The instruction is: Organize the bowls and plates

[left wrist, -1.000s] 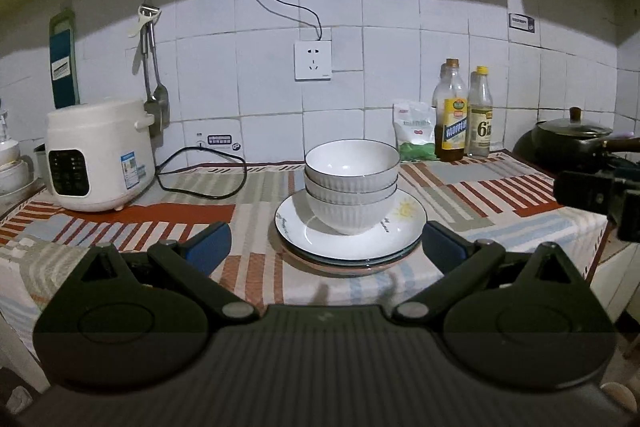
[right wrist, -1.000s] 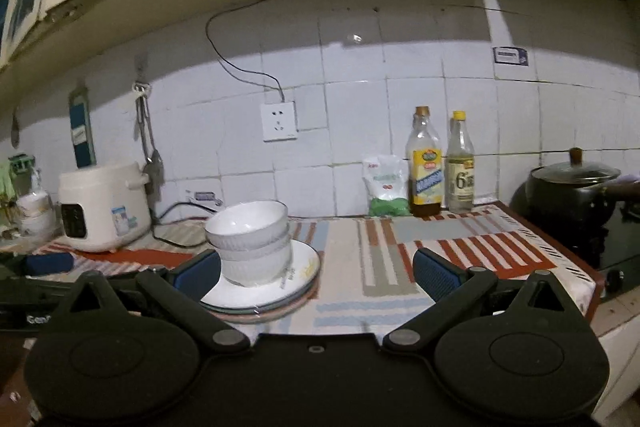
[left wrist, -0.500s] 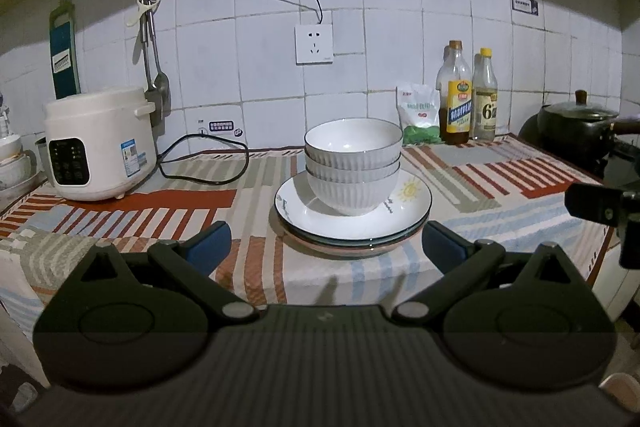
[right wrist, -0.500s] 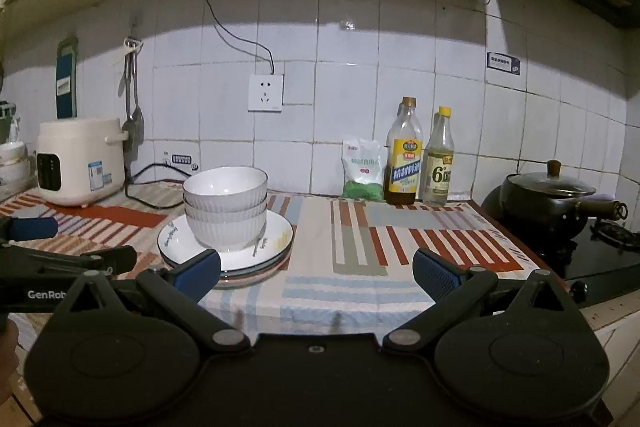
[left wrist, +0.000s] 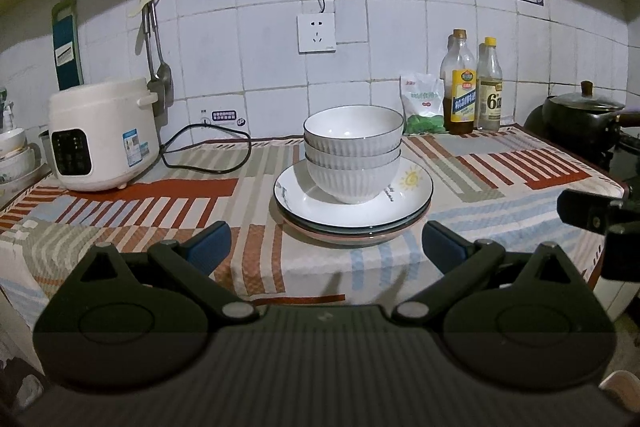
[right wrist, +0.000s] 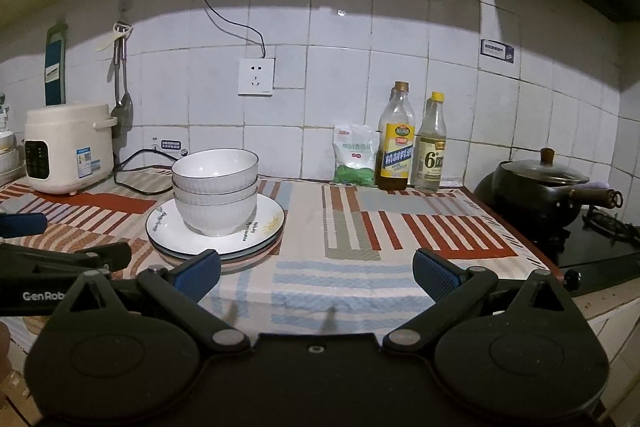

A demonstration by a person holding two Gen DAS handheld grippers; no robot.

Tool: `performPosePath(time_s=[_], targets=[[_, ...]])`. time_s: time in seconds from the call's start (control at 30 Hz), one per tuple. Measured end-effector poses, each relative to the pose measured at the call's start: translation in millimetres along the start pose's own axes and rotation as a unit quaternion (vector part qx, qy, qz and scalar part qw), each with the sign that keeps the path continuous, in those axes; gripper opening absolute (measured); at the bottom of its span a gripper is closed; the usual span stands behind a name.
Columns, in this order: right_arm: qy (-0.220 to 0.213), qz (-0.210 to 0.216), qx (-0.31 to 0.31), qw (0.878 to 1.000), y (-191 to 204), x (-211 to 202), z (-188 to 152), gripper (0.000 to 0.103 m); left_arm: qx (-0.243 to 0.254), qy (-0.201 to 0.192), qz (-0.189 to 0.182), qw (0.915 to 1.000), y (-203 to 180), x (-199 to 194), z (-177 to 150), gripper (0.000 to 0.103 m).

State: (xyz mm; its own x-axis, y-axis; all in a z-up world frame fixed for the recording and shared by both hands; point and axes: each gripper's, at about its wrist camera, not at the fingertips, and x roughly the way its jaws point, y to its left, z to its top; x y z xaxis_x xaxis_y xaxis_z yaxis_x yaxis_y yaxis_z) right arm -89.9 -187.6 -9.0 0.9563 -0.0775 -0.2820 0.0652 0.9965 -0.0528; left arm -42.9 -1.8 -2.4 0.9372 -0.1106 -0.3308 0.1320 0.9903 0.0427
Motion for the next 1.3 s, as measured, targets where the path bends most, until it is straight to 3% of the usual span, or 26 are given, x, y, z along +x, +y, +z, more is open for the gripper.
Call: performPosePath(time_s=[0.63,1.0,1.3], targets=[[-0.007,-0.008,0.008,1.000,1.3,-0.1,-4.1,0.103,-0.008,0.009,0.005,0.9999,0.9,-1.1,-1.6,0.103],[-0.012,-0.019,0.007,1.000,3.9,-1.2,-4.3,0.103,0.025,-0.014,0.004,0.9996,-5.7,-8.1,-4.8,0.103],[-0.010,-0.021,0.002,1.000,4.9,-4.0,-3.8,0.103,0.014,-0.016,-0.004,0.9998,-3.1,-9.3,-3.7,0.103]])
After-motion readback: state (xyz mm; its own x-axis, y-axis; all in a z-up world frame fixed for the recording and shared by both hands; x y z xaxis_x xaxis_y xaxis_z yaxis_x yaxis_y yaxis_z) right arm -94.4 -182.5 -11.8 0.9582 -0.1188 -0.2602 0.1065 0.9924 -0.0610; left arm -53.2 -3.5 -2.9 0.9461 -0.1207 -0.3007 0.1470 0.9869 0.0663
